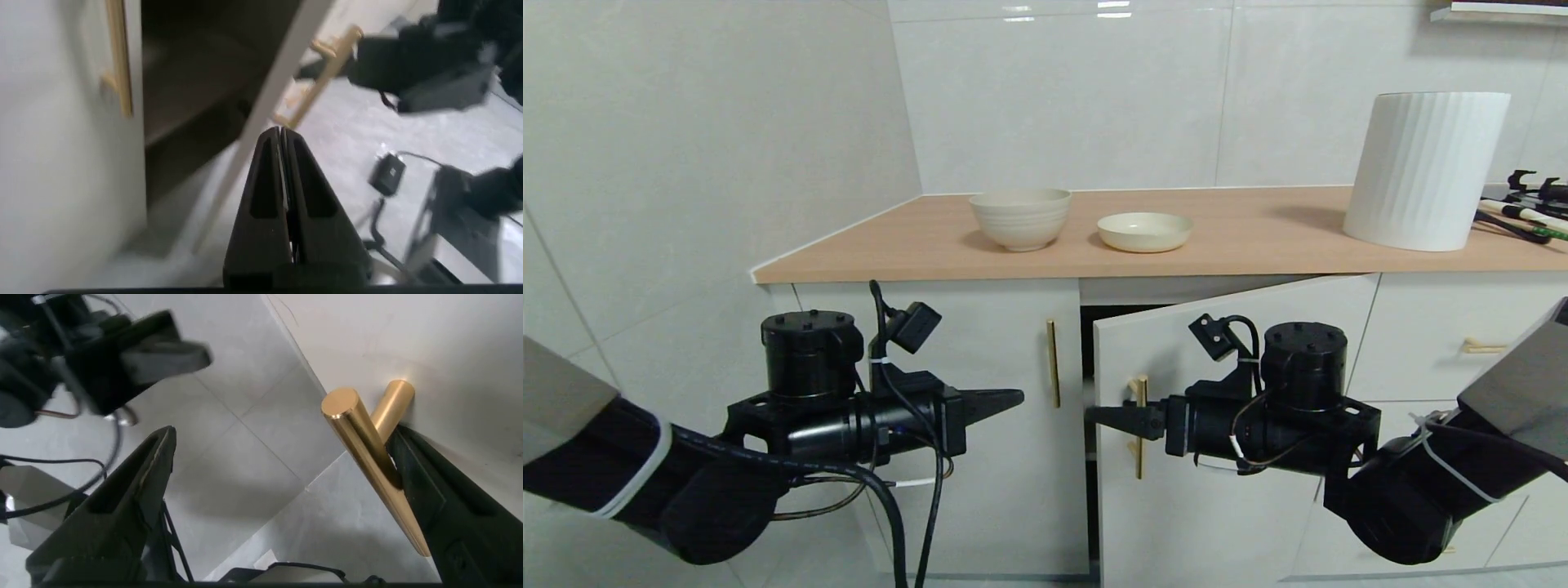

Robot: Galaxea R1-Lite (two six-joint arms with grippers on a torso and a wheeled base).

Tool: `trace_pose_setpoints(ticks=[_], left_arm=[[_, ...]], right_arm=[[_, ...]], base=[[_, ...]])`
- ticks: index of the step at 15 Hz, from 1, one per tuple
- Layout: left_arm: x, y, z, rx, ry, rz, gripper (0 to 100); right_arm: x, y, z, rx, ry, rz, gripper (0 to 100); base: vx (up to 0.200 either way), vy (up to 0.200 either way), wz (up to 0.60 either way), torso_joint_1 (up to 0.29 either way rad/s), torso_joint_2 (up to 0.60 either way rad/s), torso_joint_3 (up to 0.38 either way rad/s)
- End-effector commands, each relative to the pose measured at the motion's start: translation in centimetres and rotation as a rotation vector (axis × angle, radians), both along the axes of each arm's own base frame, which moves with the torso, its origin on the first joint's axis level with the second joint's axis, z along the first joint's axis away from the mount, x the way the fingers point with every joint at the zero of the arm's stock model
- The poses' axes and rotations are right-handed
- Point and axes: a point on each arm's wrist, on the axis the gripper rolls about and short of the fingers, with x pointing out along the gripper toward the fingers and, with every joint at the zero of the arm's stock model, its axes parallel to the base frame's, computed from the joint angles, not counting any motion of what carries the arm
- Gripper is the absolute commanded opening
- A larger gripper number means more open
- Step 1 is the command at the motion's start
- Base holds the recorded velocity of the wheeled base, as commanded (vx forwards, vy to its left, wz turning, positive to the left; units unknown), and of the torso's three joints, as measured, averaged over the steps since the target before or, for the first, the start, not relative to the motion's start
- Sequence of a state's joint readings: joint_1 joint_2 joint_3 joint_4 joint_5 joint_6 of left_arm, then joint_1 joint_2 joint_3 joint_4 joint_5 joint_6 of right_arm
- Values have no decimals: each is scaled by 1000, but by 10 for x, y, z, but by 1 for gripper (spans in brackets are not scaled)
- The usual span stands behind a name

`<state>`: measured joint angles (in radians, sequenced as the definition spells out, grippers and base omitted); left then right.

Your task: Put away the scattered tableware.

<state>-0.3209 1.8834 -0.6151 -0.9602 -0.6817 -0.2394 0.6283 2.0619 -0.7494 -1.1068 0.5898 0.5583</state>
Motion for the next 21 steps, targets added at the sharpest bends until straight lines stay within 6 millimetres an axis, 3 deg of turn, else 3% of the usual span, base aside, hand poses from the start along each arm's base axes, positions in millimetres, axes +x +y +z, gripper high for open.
trace_pose_setpoints(ticks=[1, 5, 9, 12, 17, 21], left_arm=[[15, -10, -28, -12, 16, -8, 0], [61, -33, -66, -103, 23, -2, 0], [79, -49, -74, -114, -7, -24, 0], [79, -60, -81, -112, -7, -46, 0], [56, -100, -77, -138, -64, -149, 0], [57, -106, -84, -145, -81, -151, 0]], right_arm=[[-7, 9, -5, -11, 14, 31, 100], [-8, 11, -6, -13, 17, 37, 100], [-8, 12, -7, -13, 17, 38, 100], [-8, 12, -7, -10, 12, 38, 100], [-9, 11, -10, -17, 20, 39, 100], [-9, 11, -13, -27, 22, 35, 100]], base=[[0, 0, 0, 0, 0, 0], [0, 0, 0, 0, 0, 0], [0, 0, 0, 0, 0, 0], [0, 0, 0, 0, 0, 0], [0, 0, 0, 0, 0, 0], [0, 0, 0, 0, 0, 0]])
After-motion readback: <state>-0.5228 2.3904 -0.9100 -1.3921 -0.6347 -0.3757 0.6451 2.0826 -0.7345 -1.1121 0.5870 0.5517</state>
